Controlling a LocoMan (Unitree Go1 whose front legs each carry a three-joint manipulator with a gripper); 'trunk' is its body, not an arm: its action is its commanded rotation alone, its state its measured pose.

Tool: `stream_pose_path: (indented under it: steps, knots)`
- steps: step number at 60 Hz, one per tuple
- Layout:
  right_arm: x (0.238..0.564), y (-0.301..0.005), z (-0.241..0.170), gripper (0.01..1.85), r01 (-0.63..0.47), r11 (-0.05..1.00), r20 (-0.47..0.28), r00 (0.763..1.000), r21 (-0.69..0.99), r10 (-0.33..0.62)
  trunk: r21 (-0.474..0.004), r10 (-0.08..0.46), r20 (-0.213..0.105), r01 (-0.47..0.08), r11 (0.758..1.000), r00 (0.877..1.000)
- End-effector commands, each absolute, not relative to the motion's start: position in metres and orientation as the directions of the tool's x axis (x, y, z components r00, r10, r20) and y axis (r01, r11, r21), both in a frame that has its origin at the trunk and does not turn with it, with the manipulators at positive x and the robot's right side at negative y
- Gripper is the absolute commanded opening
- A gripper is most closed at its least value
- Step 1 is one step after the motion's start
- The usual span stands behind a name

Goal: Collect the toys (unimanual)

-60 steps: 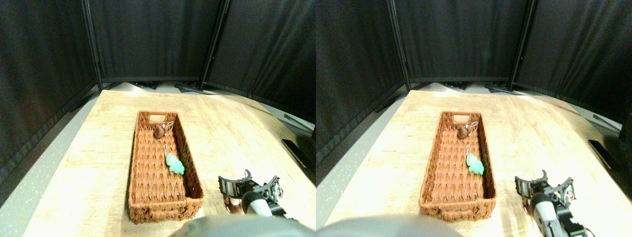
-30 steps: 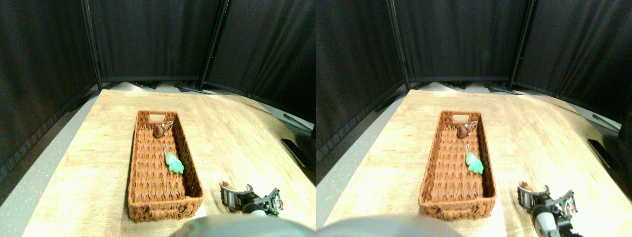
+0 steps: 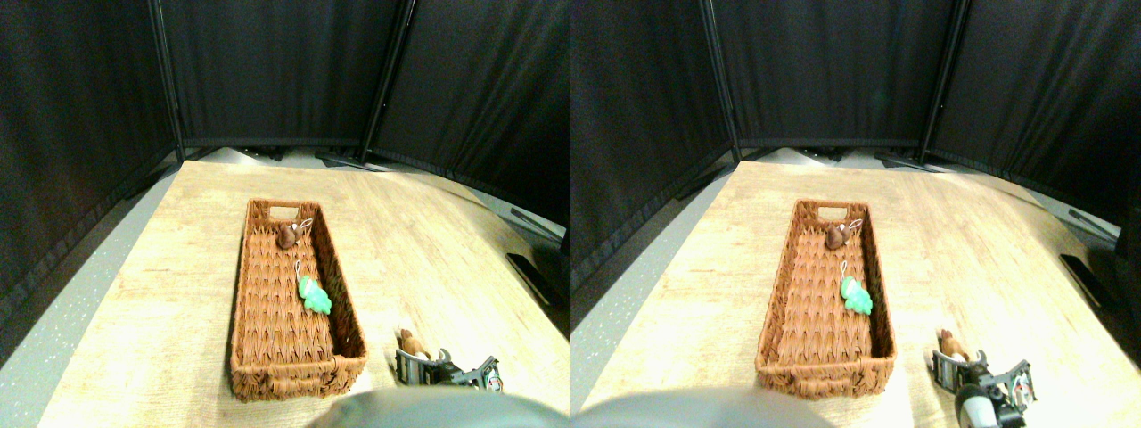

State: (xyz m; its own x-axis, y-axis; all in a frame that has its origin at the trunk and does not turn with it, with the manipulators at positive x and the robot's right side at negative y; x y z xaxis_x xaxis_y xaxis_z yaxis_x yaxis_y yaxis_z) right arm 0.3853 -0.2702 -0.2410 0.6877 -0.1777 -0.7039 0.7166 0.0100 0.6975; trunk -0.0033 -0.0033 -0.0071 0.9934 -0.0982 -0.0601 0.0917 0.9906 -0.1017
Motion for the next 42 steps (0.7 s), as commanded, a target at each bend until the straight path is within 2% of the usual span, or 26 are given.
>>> stream_pose_path:
  steps: [1, 4, 7, 18, 24, 27, 29, 30, 32, 34, 38, 42]
  knots:
    - [0.392, -0.27, -0.241, 0.8, 0.708, 0.011, -0.694, 0.695, 0.706, -0.188, -0.123, -0.091, -0.075, 0.082, 0.989, 0.993]
    - [0.394, -0.269, -0.241, 0.82, 0.722, 0.011, -0.705, 0.679, 0.692, -0.206, -0.125, -0.09, -0.075, 0.08, 0.989, 0.993]
    - [0.396, -0.268, -0.242, 0.83, 0.725, -0.005, -0.71, 0.672, 0.689, -0.21, -0.125, -0.09, -0.075, 0.08, 0.989, 0.993]
    - [0.398, -0.269, -0.243, 0.78, 0.717, -0.008, -0.698, 0.675, 0.697, -0.24, -0.121, -0.094, -0.074, 0.084, 0.989, 0.993]
    - [0.4, -0.269, -0.242, 0.52, 0.723, 0.036, -0.689, 0.671, 0.69, -0.273, -0.119, -0.096, -0.074, 0.086, 0.989, 0.993]
    - [0.402, -0.27, -0.243, 0.39, 0.711, 0.061, -0.673, 0.687, 0.701, -0.274, -0.118, -0.096, -0.074, 0.087, 0.989, 0.993]
    - [0.403, -0.27, -0.243, 0.21, 0.708, 0.073, -0.663, 0.688, 0.702, -0.293, -0.116, -0.098, -0.074, 0.089, 0.989, 0.992]
    - [0.403, -0.27, -0.243, 0.21, 0.708, 0.073, -0.663, 0.688, 0.702, -0.293, -0.116, -0.098, -0.074, 0.089, 0.989, 0.992]
    - [0.403, -0.27, -0.243, 0.06, 0.712, 0.087, -0.66, 0.684, 0.697, -0.31, -0.116, -0.098, -0.073, 0.089, 0.989, 0.993]
    - [0.404, -0.271, -0.244, 0.06, 0.719, 0.051, -0.67, 0.668, 0.693, -0.323, -0.115, -0.098, -0.074, 0.089, 0.989, 0.992]
    - [0.405, -0.272, -0.244, 0.06, 0.712, 0.033, -0.664, 0.671, 0.702, -0.33, -0.115, -0.098, -0.074, 0.089, 0.989, 0.992]
    - [0.405, -0.272, -0.242, 0.06, 0.715, 0.023, -0.664, 0.661, 0.699, -0.35, -0.112, -0.098, -0.071, 0.09, 0.99, 0.993]
